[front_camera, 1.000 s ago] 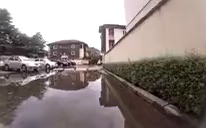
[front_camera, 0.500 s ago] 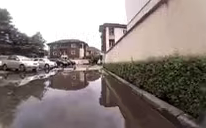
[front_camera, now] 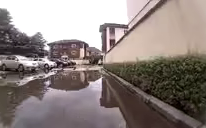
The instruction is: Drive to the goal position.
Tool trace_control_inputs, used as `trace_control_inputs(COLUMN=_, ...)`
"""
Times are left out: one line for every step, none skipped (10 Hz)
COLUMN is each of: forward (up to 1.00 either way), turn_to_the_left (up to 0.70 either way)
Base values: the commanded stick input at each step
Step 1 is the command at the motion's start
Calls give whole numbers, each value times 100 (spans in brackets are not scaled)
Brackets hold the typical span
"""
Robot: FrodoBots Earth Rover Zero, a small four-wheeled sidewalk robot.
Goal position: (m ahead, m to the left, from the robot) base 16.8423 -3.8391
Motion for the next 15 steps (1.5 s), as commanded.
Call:
trace_control_inputs(forward=50, turn_to_the_left=0)
trace_control_inputs(forward=50, turn_to_the_left=0)
trace_control_inputs(forward=50, turn_to_the_left=0)
trace_control_inputs(forward=50, turn_to_the_left=0)
trace_control_inputs(forward=50, turn_to_the_left=0)
trace_control_inputs(forward=50, turn_to_the_left=0)
trace_control_inputs(forward=50, turn_to_the_left=0)
trace_control_inputs(forward=50, turn_to_the_left=0)
trace_control_inputs(forward=50, turn_to_the_left=0)
trace_control_inputs(forward=50, turn_to_the_left=0)
trace_control_inputs(forward=50, turn_to_the_left=0)
trace_control_inputs(forward=50, turn_to_the_left=0)
trace_control_inputs(forward=50, turn_to_the_left=0)
trace_control_inputs(forward=50, turn_to_the_left=0)
trace_control_inputs(forward=50, turn_to_the_left=0)
